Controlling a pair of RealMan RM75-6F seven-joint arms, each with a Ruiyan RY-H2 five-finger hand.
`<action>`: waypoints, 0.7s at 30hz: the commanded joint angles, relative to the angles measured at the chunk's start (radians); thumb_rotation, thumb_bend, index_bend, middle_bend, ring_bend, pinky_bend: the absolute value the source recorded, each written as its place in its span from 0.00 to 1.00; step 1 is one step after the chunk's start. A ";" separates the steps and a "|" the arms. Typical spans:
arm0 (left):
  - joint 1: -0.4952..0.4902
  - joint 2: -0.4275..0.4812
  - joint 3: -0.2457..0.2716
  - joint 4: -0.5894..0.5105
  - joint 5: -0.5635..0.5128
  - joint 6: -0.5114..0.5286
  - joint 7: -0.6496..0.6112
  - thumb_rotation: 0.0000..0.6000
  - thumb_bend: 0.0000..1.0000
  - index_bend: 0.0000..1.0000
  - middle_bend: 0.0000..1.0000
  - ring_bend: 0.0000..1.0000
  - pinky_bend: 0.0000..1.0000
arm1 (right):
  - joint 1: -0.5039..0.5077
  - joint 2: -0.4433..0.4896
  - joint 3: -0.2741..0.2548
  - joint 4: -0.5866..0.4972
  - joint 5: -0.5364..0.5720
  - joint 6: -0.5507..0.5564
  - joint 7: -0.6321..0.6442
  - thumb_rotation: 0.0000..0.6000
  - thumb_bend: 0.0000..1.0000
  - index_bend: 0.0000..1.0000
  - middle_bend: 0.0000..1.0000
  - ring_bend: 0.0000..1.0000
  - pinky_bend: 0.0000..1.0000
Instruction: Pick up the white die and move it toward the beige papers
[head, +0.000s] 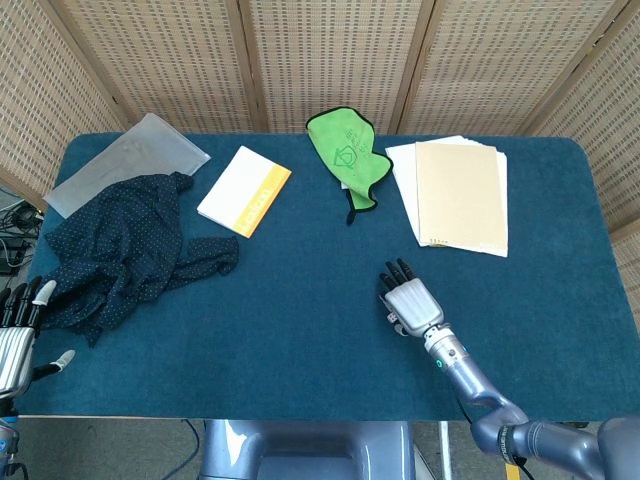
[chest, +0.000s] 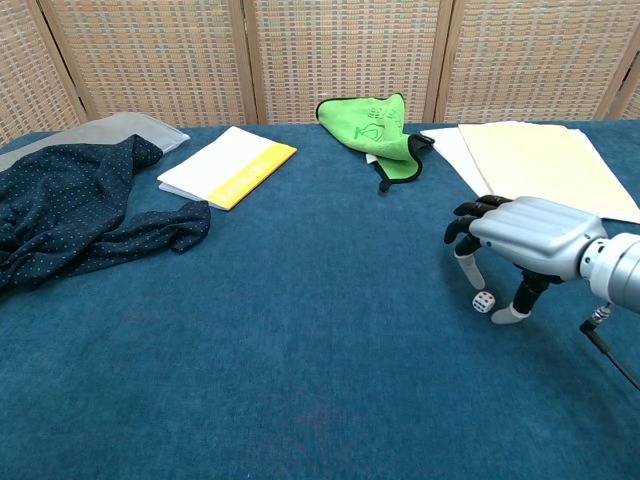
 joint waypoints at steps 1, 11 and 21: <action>0.000 0.000 0.000 0.000 0.000 -0.001 0.000 1.00 0.00 0.00 0.00 0.00 0.00 | 0.001 -0.002 -0.002 0.002 0.003 -0.002 0.000 1.00 0.45 0.60 0.27 0.05 0.10; -0.002 0.001 0.002 -0.001 0.000 -0.003 0.001 1.00 0.00 0.00 0.00 0.00 0.00 | 0.005 -0.009 -0.008 0.006 0.012 -0.002 -0.008 1.00 0.50 0.61 0.27 0.05 0.10; -0.002 0.002 0.001 -0.002 -0.002 -0.004 -0.002 1.00 0.00 0.00 0.00 0.00 0.00 | 0.009 0.006 -0.007 -0.029 0.012 0.016 -0.029 1.00 0.50 0.61 0.27 0.05 0.10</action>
